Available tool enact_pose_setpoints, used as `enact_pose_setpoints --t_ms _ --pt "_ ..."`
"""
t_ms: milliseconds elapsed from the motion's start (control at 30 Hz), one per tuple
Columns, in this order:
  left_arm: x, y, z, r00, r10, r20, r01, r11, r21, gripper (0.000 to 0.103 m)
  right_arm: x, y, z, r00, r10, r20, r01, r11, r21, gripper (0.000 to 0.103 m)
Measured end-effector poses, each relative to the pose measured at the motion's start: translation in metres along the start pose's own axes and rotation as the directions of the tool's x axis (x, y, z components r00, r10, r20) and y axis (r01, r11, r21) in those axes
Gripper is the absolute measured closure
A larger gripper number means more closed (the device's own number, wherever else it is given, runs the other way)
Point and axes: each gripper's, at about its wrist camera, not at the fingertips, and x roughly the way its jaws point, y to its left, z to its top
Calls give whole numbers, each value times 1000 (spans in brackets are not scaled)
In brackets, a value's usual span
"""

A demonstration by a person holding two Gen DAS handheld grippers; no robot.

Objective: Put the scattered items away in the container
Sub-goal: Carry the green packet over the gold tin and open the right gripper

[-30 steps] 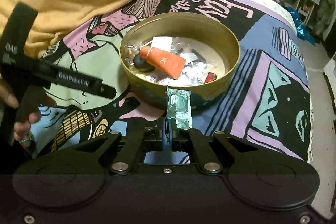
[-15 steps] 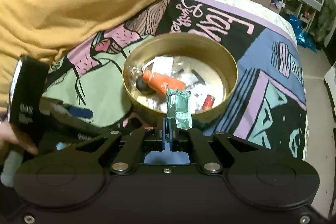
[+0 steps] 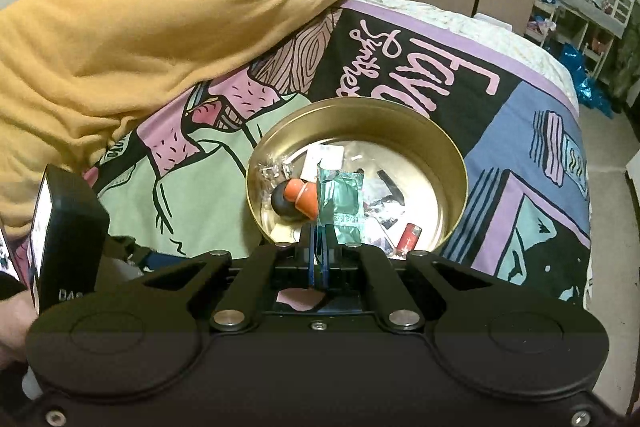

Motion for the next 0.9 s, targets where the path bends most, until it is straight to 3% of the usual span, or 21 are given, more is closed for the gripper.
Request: enact_pose_setpoints --t_ms 900 --pt "5 -5 -1 1000 -17 -15 17 999 29 0 56 -20 59 999 -44 -4 44 997 60 98"
